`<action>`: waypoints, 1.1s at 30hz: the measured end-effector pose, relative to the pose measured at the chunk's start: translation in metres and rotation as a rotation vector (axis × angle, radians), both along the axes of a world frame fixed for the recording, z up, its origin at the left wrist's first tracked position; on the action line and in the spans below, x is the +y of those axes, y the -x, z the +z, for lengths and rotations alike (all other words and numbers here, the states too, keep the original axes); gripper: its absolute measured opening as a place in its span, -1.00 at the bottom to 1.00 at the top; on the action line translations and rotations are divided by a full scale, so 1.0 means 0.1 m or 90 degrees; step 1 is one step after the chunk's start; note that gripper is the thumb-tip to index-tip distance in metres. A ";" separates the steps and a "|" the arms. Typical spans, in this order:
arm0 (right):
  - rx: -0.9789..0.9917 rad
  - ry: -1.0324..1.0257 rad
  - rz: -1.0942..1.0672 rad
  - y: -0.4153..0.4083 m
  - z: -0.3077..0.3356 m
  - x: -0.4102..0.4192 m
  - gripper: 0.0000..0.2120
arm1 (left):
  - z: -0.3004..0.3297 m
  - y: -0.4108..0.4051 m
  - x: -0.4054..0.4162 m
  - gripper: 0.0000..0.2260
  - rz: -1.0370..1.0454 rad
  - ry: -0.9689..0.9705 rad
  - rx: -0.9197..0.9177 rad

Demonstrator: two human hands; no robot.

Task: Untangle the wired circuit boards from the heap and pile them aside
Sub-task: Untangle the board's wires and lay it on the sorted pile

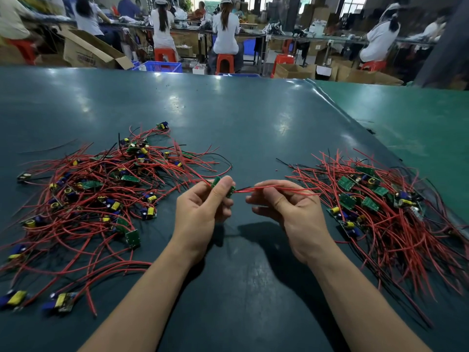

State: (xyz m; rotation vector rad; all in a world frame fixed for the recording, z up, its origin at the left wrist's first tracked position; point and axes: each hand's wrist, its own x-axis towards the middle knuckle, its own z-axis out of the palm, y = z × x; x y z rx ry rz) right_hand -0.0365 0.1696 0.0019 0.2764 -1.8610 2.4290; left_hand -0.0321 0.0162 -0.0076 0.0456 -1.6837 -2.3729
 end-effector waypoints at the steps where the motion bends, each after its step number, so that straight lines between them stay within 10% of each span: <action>1: 0.011 -0.027 0.000 -0.01 0.01 0.01 -0.83 | -0.01 0.01 0.00 -0.81 -0.007 0.000 -0.004; 6: -0.022 -0.043 0.142 -0.07 -0.01 -0.03 -0.61 | 0.00 -0.01 -0.03 -0.70 -0.016 -0.024 -0.002; 10: -0.034 -0.145 0.075 -0.07 -0.01 -0.09 -0.86 | 0.07 -0.01 -0.02 -0.73 0.027 -0.096 0.025; 19: -0.131 0.274 -0.066 0.06 0.12 0.10 -0.97 | 0.13 0.10 -0.33 -0.73 0.205 -0.346 0.038; 30: -0.269 0.452 0.005 0.08 0.14 0.16 -0.87 | 0.06 0.10 -0.33 -0.52 0.189 -0.327 0.049; 33: -0.266 0.474 0.026 0.08 0.14 0.16 -0.90 | 0.08 0.04 -0.17 -0.83 0.148 -0.144 0.024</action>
